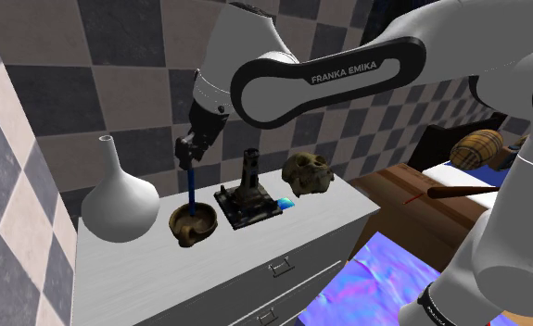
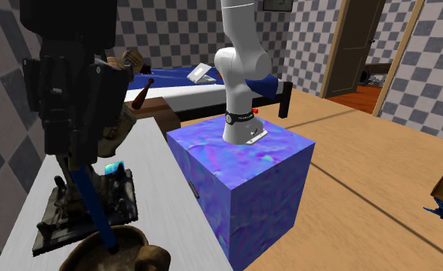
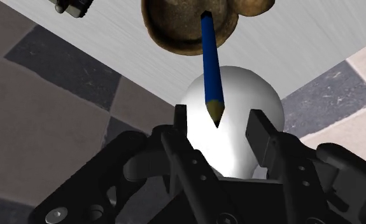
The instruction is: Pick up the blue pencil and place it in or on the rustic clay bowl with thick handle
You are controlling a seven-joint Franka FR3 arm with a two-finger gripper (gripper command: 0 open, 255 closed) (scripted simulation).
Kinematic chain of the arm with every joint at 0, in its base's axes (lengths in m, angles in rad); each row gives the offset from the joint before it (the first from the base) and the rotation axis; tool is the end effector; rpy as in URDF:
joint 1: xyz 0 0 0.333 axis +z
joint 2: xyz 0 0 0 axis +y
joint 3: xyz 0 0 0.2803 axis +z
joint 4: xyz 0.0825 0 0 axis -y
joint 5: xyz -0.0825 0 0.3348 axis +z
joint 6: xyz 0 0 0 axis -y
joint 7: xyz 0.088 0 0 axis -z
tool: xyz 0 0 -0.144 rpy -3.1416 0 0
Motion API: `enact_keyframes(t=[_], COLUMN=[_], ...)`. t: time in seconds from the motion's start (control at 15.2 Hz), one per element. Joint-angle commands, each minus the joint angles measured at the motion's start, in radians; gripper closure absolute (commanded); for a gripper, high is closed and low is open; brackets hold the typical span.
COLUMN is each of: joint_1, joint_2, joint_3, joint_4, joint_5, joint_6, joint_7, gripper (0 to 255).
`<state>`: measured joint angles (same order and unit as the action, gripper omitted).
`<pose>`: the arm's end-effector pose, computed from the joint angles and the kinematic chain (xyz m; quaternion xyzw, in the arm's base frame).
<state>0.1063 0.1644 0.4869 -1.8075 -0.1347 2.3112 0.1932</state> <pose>0.5050 0.3184 0.4456 -0.9585 -0.2211 -0.1728 0.0502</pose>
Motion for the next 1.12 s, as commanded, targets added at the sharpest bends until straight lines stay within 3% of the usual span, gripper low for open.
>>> enact_keyframes(t=[0.0, 0.26, 0.53, 1.06], joint_1=[0.000, 0.000, -0.016, -0.015], joint_2=[0.000, 0.000, -0.082, -0.082], joint_3=[0.000, 0.000, 0.006, 0.006], joint_4=[0.000, 0.000, 0.023, 0.023], joint_5=[0.000, 0.000, 0.057, 0.057], joint_6=[0.000, 0.000, -0.094, -0.094], joint_7=[0.000, 0.000, -0.036, -0.036], gripper=[0, 0, 0, 0])
